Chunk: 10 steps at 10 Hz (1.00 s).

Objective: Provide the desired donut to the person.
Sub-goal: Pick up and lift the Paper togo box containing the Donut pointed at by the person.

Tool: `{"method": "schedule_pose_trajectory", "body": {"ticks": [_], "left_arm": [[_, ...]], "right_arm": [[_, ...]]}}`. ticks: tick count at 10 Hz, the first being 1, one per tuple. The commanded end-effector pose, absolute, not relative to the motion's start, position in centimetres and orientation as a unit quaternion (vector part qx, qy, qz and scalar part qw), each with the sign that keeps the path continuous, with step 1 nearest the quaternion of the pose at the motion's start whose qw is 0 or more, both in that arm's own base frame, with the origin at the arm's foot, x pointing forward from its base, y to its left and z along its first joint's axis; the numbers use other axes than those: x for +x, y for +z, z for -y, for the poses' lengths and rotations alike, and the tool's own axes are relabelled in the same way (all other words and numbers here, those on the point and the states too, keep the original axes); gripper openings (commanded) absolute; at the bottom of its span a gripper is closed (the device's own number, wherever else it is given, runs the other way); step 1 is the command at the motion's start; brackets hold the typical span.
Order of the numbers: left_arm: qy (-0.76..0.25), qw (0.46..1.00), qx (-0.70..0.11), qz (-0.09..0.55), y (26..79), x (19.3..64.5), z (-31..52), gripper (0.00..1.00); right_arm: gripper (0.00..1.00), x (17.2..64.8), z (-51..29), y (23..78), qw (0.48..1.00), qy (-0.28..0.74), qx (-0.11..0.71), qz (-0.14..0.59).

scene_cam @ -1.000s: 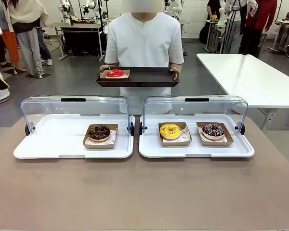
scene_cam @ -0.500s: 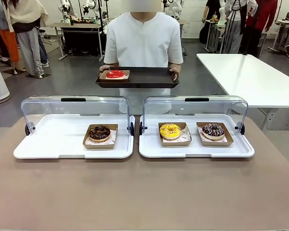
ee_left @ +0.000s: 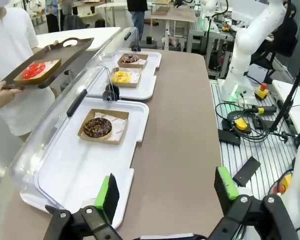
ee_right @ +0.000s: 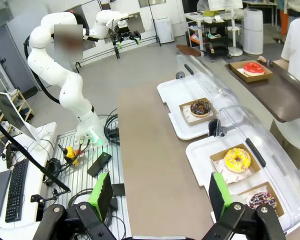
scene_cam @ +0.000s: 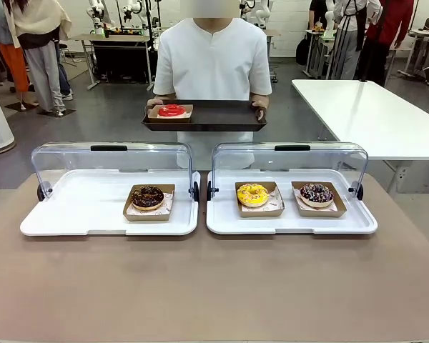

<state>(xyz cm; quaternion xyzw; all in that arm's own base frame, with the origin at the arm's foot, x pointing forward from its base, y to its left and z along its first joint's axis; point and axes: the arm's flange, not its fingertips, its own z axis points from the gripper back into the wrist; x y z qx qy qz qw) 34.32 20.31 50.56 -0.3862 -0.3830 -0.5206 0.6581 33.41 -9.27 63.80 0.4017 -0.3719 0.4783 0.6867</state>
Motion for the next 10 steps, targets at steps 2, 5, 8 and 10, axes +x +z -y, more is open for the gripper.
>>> {"method": "schedule_pose_trajectory", "body": {"ticks": [2,5,8,10], "left_arm": [[-0.542,0.658,-0.365,0.374,51.22,35.48,-19.55,1.0],[-0.551,0.677,-0.335,0.355,50.98,35.42,-19.8,1.0],[-0.537,0.666,-0.368,0.363,51.25,35.52,-19.36,1.0],[-0.537,0.666,-0.368,0.363,51.25,35.52,-19.36,1.0]], "right_arm": [[1.0,33.34,9.23,63.82,0.684,0.48,0.404,0.371],[1.0,33.34,9.23,63.82,0.684,0.48,0.404,0.371],[1.0,33.34,9.23,63.82,0.684,0.48,0.404,0.371],[1.0,33.34,9.23,63.82,0.684,0.48,0.404,0.371]]}}
